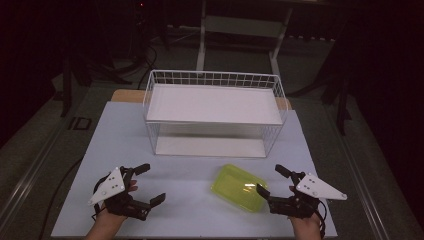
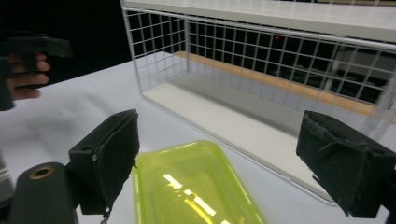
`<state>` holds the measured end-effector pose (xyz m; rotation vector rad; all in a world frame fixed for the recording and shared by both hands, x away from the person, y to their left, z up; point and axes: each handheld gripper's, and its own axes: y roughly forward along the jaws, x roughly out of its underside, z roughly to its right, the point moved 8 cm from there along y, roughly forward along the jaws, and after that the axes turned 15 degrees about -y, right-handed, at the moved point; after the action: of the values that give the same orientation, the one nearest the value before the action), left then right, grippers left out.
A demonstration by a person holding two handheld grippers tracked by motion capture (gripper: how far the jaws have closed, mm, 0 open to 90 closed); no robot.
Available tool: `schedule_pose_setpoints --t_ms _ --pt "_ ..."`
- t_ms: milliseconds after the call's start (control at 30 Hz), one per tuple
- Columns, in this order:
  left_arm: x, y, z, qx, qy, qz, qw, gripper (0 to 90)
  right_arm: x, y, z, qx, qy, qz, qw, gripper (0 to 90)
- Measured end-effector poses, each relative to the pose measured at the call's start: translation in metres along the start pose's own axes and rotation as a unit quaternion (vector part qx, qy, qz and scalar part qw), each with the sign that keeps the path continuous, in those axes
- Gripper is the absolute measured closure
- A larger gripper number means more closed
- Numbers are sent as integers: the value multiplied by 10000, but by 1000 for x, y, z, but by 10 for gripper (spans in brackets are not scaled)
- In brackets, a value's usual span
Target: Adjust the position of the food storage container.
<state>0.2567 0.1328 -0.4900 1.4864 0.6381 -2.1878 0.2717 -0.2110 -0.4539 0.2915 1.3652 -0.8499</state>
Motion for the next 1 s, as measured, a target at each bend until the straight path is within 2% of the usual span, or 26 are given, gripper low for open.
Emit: schedule_pose_setpoints --t_ms 33,100,167,267,300,367,467,600,667,700,733,767,800,867,967,1000 --pt "0 0 0 19 -7 -2 10000 0 -1 0 -1 -82 15 -25 10000 129" --pt "0 0 0 2 28 4 10000 0 -1 1 1 58 6 -166 9998 129" --pt "0 0 1 6 48 3 10000 0 -4 0 -1 -211 34 -61 9998 130" --pt "0 0 1 17 53 -10 10000 0 -3 1 -2 -241 41 -194 9995 138" --pt "0 0 1 15 49 -16 10000 0 0 2 -1 -262 -72 -328 9991 173" --pt "1 0 1 16 62 -44 10000 0 6 2 0 -282 -133 -500 9983 265" --pt "2 1 1 17 74 -62 10000 0 16 2 3 -362 -117 -762 9964 368" --pt "3 1 3 18 88 -91 9999 0 35 4 8 -434 90 -1042 9936 559" --pt "3 2 3 31 100 -104 9999 0 43 4 9 -427 48 -1156 9924 643" --pt "3 2 3 31 100 -104 9999 0 43 4 9 -427 48 -1156 9924 643" --pt "3 2 3 31 100 -104 9999 0 47 4 9 -429 27 -1210 9917 680" --pt "5 3 4 39 84 -140 9999 0 58 4 10 -428 52 -1353 9899 804" --pt "5 3 3 43 69 -153 9999 0 63 5 10 -485 65 -1412 9888 841" --pt "6 4 3 47 68 -177 9998 0 71 7 11 -416 41 -1509 9877 892" --pt "7 4 3 44 79 -214 9997 0 78 8 10 -502 96 -1572 9862 899" --pt "8 4 3 49 85 -226 9997 0 79 8 8 -606 49 -1583 9855 899"
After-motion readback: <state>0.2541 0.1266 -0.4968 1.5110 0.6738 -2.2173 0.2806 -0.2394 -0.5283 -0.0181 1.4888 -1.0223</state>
